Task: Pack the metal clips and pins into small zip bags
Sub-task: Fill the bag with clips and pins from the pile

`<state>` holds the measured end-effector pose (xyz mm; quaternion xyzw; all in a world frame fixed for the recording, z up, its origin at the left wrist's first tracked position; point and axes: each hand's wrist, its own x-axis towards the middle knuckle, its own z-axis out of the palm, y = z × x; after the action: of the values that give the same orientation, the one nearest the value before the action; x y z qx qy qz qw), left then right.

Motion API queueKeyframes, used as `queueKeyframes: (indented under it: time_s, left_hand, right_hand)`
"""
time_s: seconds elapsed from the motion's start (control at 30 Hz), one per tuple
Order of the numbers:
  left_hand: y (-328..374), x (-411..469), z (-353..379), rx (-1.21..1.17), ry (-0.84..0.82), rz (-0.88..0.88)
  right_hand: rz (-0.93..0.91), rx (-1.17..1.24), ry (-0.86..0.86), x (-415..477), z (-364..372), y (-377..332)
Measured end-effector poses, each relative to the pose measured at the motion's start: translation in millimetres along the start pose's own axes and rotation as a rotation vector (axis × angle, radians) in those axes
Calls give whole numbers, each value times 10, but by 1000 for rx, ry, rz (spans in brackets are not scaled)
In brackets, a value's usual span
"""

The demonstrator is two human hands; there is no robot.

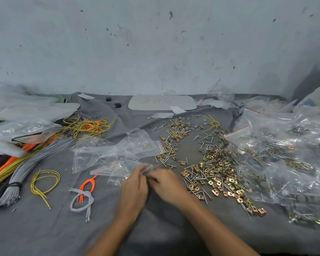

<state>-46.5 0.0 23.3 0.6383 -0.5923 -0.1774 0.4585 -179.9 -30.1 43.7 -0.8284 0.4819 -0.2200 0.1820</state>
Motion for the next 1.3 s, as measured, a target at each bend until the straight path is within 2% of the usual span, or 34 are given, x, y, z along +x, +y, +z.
queueKeyframes:
  time_s: [0.1,0.2,0.33,0.5,0.6,0.67,0.77,0.87,0.97,1.07,1.17,1.3]
  left_hand:
    - [7,5,-6,-26,-8,-18]
    - [61,-9,-22,-33,28,-24]
    - [127,-25,-50,-59,83,-69]
    - [128,-30,-56,-67,72,-66]
    - [124,-35,-59,-60,72,-59]
    - [101,-28,-51,-42,77,-59]
    - [84,-26,-42,-39,70,-50]
    - [69,-23,-34,-56,62,-40]
    - [46,-20,-29,-67,48,-36]
    - [54,-5,-32,-107,21,-48]
    - [29,11,-25,-113,38,-44]
    - [-15,8,-5,-66,54,-34]
  right_hand:
    - [-78,-32,-142,71,-96,25]
    - [-101,-137,-147,132,-156,82]
    - [-71,-114,-137,130,-190,110]
    - [-79,-197,-285,151,-122,45]
    - [-98,-177,-314,168,-150,5]
    - [-97,-96,-278,197,-272,17]
    - [85,30,-80,371,-546,213]
    - [282,-66,48,625,-715,552]
    - [401,-174,65,839,-696,845]
    - [406,-302,-21,959,-604,1005]
    - [418,-355,9,985,-547,1046]
    - [372,-228,99,808,-523,902]
